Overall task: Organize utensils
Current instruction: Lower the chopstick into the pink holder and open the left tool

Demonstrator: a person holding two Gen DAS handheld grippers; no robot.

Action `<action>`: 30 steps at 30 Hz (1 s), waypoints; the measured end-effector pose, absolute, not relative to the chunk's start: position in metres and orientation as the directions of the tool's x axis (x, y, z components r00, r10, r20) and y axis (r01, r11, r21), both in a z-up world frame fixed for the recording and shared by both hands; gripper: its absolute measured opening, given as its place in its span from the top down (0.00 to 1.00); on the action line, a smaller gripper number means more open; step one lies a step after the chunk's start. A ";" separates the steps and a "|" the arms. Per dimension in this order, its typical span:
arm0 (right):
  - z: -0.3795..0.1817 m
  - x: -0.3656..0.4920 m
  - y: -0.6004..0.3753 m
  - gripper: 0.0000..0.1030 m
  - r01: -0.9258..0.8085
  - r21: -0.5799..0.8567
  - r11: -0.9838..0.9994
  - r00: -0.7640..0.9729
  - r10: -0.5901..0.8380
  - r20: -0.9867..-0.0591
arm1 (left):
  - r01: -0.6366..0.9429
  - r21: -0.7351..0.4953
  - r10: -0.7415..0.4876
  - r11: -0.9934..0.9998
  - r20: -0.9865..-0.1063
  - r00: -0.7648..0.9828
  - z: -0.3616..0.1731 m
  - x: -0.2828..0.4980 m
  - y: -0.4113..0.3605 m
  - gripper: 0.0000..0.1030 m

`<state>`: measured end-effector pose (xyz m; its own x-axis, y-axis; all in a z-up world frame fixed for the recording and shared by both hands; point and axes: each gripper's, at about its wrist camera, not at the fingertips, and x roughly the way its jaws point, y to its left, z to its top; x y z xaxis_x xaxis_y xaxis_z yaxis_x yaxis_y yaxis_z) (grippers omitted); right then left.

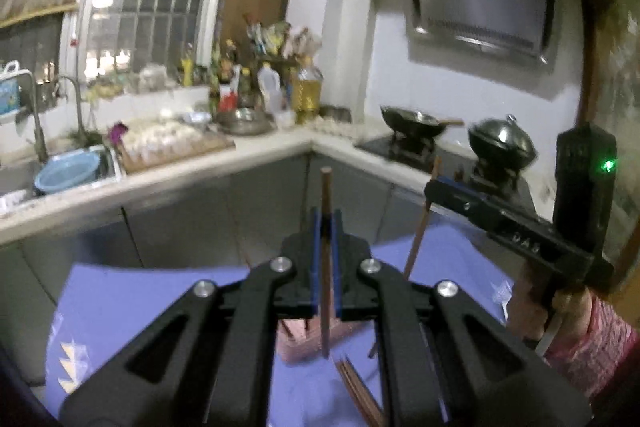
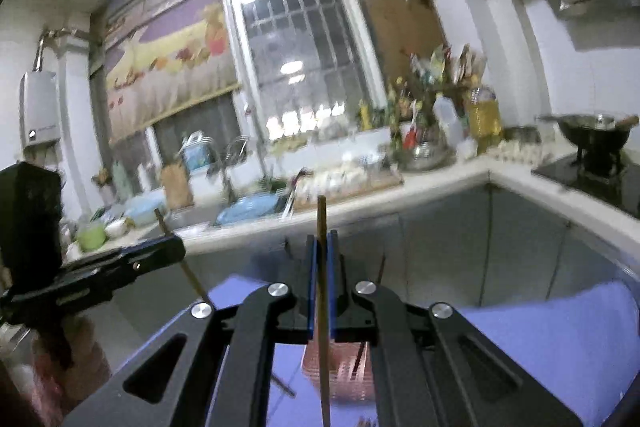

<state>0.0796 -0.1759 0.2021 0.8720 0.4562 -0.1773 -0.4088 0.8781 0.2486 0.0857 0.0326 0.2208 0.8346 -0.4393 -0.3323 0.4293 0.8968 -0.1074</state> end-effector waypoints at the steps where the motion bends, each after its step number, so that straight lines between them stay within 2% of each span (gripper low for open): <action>1: 0.208 0.092 -0.173 0.95 -0.395 0.240 0.887 0.886 0.436 -0.155 | 0.414 -0.103 -0.424 0.904 -0.322 0.846 0.226 0.098 0.032 0.96; 4: 0.210 0.126 -0.164 0.95 -0.368 0.243 0.897 0.904 0.407 -0.131 | 0.386 -0.111 -0.400 0.916 -0.330 0.855 0.227 0.130 0.029 0.96; 7: 0.196 0.154 -0.155 0.95 -0.361 0.255 0.897 0.901 0.406 -0.153 | 0.367 -0.120 -0.385 0.923 -0.351 0.854 0.217 0.156 0.028 0.96; 20: 0.097 0.195 -0.116 0.95 -0.358 0.239 0.903 0.818 0.427 -0.386 | 0.336 -0.151 -0.361 0.929 -0.557 0.748 0.123 0.215 0.012 0.95; 24: 0.092 0.192 -0.118 0.93 -0.347 0.299 0.889 0.803 0.446 -0.394 | 0.262 -0.119 -0.279 0.958 -0.613 0.740 0.101 0.220 0.006 0.73; 25: 0.093 0.191 -0.123 0.90 -0.356 0.343 0.869 0.790 0.476 -0.387 | 0.240 -0.121 -0.264 0.963 -0.604 0.752 0.102 0.216 0.009 0.66; 26: 0.095 0.188 -0.127 0.87 -0.354 0.368 0.860 0.787 0.486 -0.380 | 0.211 -0.126 -0.244 0.969 -0.585 0.774 0.105 0.211 0.014 0.63; 28: 0.104 0.172 -0.136 0.65 -0.351 0.386 0.853 0.805 0.486 -0.339 | 0.155 -0.148 -0.210 0.977 -0.523 0.826 0.116 0.194 0.025 0.60; 30: 0.113 0.154 -0.142 0.56 -0.361 0.377 0.853 0.827 0.479 -0.293 | 0.106 -0.186 -0.181 0.977 -0.452 0.873 0.128 0.167 0.038 0.57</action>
